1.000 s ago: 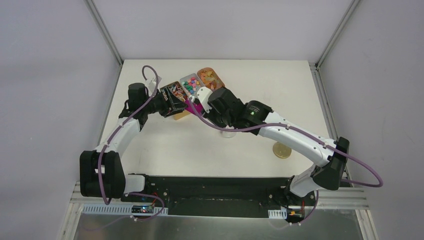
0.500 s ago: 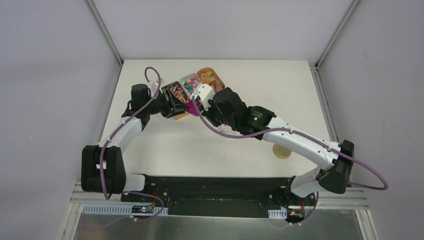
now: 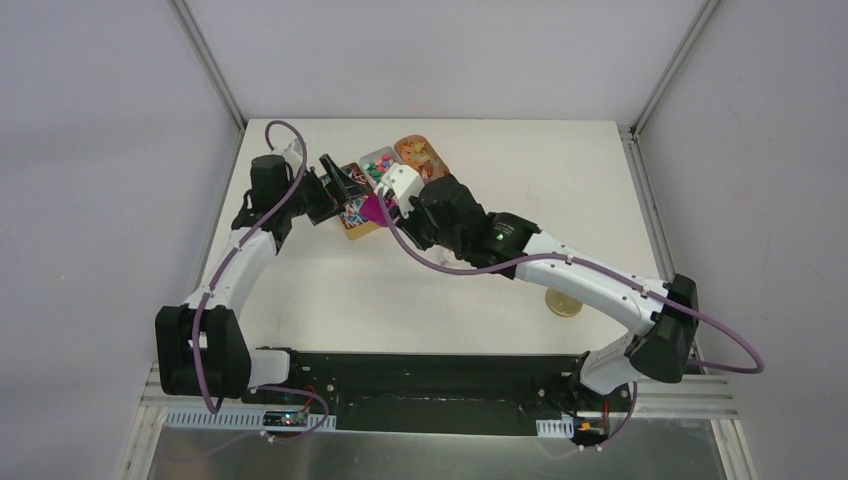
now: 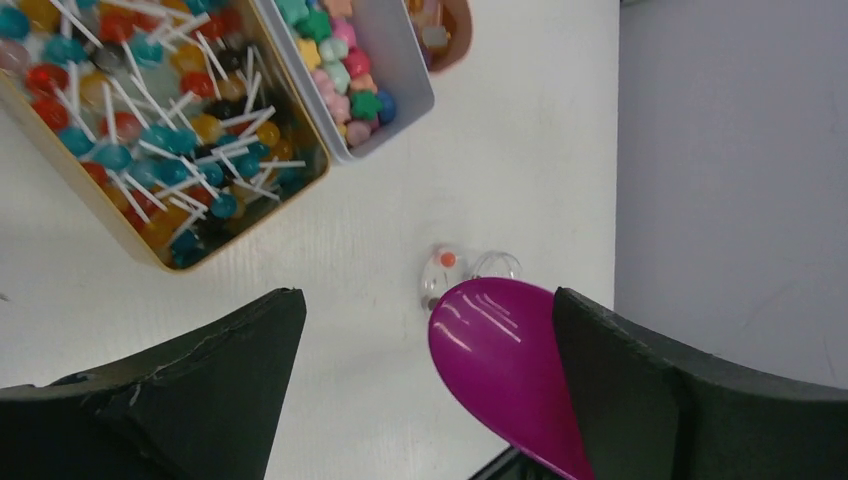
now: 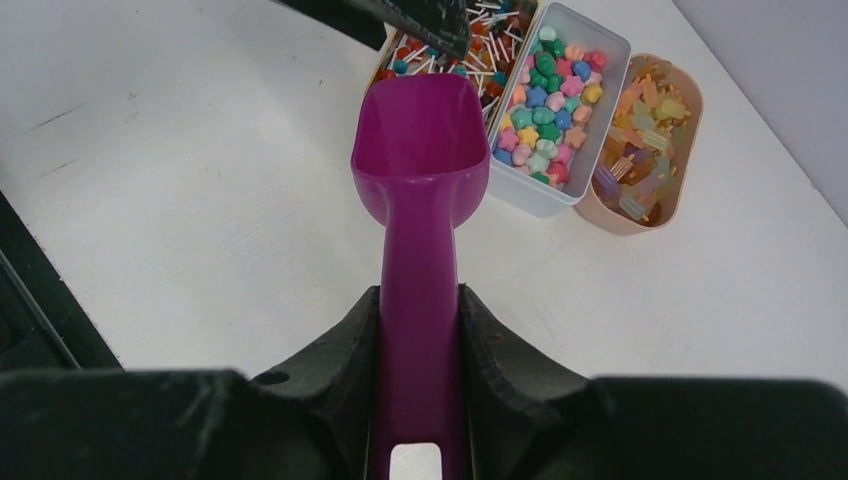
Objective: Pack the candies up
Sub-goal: Scoop the fake candies from the storage box.
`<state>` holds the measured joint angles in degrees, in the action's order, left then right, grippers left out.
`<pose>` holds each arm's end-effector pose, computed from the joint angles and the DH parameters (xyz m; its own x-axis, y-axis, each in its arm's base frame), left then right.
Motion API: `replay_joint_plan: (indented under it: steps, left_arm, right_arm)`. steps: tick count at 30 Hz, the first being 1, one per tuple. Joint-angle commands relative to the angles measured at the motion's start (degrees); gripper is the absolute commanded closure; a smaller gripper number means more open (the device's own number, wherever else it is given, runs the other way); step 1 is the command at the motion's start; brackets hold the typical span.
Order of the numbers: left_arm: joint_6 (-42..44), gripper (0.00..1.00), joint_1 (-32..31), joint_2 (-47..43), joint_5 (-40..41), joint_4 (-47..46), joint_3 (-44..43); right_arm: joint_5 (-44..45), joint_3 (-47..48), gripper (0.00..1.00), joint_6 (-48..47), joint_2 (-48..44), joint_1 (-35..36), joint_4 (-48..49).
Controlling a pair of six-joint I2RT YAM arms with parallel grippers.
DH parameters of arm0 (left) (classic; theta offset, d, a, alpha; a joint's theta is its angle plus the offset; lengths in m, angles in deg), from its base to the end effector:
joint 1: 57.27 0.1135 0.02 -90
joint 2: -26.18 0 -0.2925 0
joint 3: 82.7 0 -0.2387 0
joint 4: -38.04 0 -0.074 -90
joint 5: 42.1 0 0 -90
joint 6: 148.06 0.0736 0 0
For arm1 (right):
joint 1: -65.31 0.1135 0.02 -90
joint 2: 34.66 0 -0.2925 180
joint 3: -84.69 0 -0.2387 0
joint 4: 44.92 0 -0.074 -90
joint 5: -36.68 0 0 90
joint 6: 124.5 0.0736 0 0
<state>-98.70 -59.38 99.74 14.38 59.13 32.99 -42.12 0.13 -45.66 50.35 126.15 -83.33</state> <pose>0.2879 -0.0513 0.2873 -0.7132 -0.5171 -0.4732 0.0559 0.6310 -0.7738 0.1871 0.3060 0.3795 -0.0747 -0.5235 -0.8488 -0.8027 0.5366 -0.2603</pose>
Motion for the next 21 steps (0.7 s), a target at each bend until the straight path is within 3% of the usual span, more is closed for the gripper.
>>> replay_joint_plan:
  steps: [1, 11, 21]
  left_arm:
    - [3.6, 0.01, 1.2, -1.2, 7.1, 2.3, -6.6]
    - [3.5, 0.01, 5.5, 2.9, 21.7, 2.9, -11.5]
    - [3.5, 0.25, 14.3, 21.5, 19.8, 2.0, -22.4]
  right_arm:
    - [1.3, 5.3, 1.0, 1.8, 2.4, -0.1, 1.8]
    - [3.4, 13.6, 1.0, 3.7, 10.9, -1.0, 0.2]
    - [8.3, 34.0, 1.0, -0.2, 28.9, -1.2, -11.7]
